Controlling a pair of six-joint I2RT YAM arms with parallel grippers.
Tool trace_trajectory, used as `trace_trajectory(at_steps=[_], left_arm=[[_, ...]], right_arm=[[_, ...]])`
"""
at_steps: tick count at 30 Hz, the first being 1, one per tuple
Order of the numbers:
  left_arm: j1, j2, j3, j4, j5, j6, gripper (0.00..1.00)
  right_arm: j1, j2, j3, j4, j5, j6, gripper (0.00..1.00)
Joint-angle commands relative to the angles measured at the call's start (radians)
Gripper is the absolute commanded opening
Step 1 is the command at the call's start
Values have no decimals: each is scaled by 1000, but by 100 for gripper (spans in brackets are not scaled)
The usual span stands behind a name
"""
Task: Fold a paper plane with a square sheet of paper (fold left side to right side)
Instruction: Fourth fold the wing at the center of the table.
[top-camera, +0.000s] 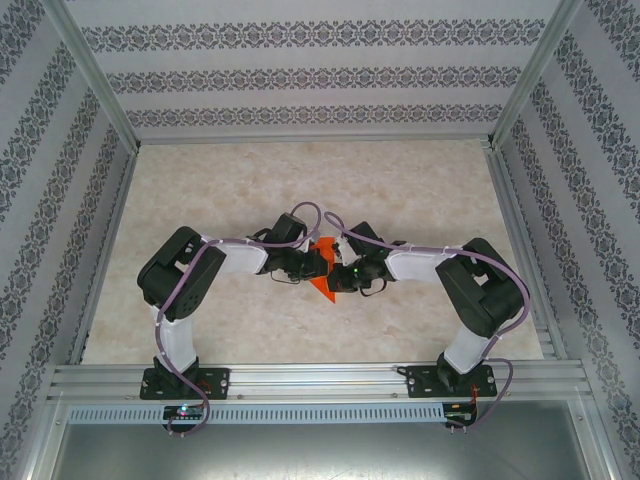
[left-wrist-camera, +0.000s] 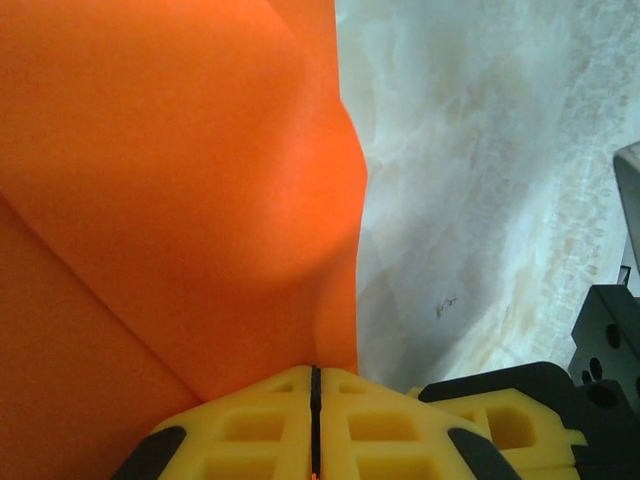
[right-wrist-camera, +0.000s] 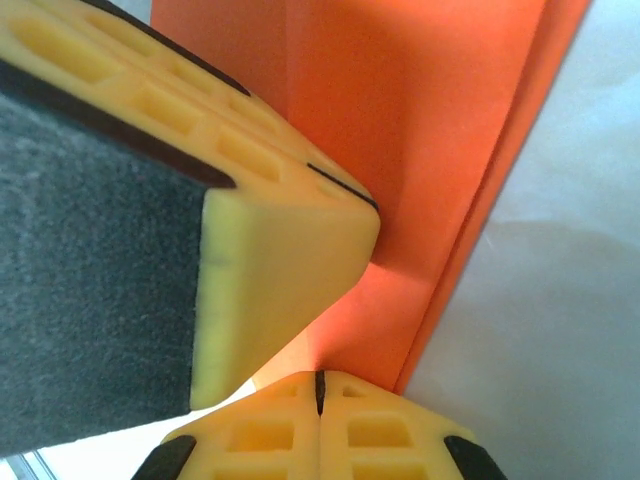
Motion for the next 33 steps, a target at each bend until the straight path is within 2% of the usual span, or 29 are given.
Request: trace_trajectory(at_steps=[1, 9, 21, 33], left_arm=[[-13, 31, 22, -65, -75, 55, 9], [24, 49, 45, -107, -134, 111, 8], [133, 122, 159, -110, -33, 186, 10], [215, 186, 284, -159, -7, 233, 11]], right_arm=[[8, 56, -23, -151, 139, -36, 0], [9, 75, -24, -176, 143, -47, 0], [10, 71, -44, -178, 132, -53, 0], [9, 68, -55, -176, 130, -53, 0]])
